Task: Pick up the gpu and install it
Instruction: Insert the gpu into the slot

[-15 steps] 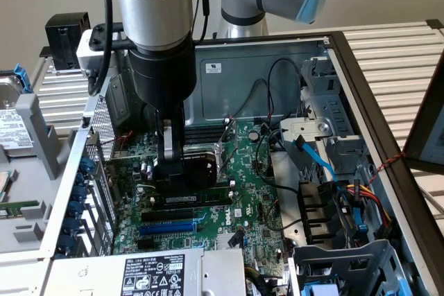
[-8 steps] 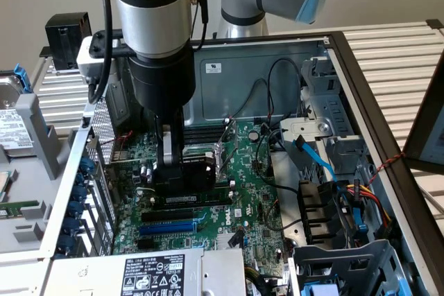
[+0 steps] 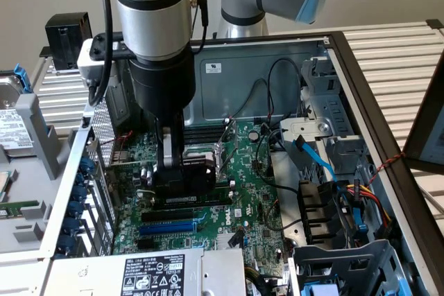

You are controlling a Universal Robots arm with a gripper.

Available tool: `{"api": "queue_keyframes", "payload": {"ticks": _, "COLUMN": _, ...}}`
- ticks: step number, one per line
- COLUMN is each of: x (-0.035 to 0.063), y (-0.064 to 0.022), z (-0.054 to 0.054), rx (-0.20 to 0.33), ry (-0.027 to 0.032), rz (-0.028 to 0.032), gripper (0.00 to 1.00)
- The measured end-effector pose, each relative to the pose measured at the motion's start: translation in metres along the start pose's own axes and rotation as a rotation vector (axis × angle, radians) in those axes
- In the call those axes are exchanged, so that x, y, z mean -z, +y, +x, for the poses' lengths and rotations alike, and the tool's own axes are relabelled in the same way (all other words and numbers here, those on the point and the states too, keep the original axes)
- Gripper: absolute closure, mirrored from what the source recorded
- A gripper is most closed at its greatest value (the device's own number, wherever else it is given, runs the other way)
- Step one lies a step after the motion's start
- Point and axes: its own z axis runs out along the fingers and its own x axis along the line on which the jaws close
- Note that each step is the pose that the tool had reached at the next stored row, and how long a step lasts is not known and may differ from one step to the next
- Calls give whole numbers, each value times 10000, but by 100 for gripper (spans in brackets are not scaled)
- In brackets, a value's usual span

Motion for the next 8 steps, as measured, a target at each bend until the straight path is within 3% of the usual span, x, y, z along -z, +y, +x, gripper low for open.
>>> {"api": "queue_keyframes", "payload": {"ticks": 8, "x": -36, "y": 3, "z": 21, "rx": -102, "ry": 3, "rz": 1, "gripper": 73}}
